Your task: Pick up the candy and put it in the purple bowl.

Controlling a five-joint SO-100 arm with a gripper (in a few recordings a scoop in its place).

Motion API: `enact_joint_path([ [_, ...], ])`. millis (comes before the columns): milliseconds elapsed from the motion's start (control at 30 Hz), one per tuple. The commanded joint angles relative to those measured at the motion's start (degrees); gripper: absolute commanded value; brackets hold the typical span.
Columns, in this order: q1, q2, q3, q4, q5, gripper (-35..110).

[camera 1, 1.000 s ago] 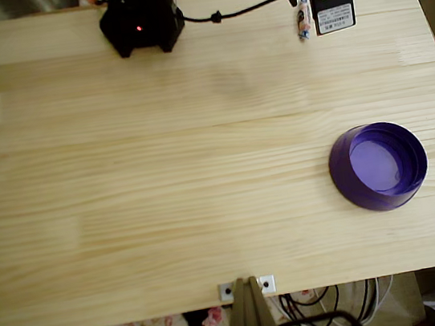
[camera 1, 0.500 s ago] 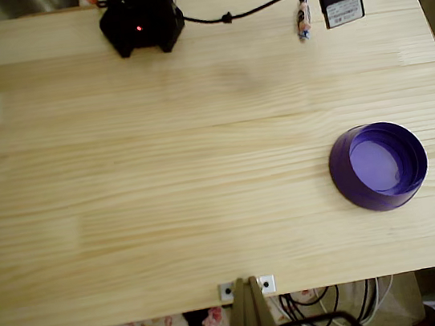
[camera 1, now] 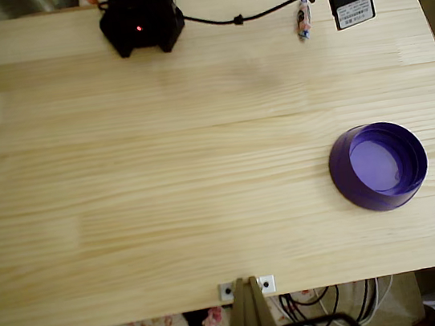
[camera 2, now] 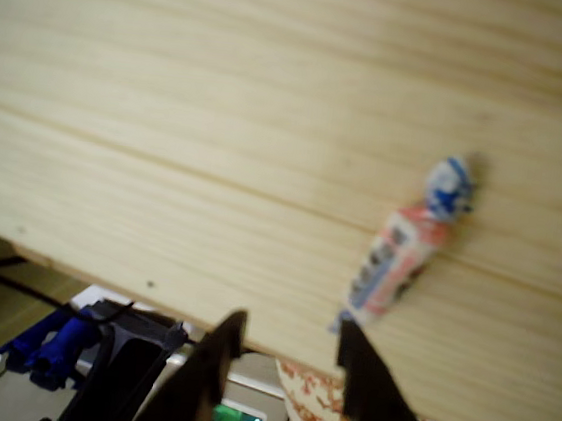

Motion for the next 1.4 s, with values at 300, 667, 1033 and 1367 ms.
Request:
enact_joint_path([
  [300, -1.1, 1.5, 0.5, -2.2, 35.2, 16],
  [667, -1.5, 6.0, 4.6, -2.1, 35.9, 24],
  [1033, -1.3, 2.6, 4.9, -6.5, 34.9, 23],
  [1367, -0.9, 2.6, 10.1, -12.1, 35.9, 20],
])
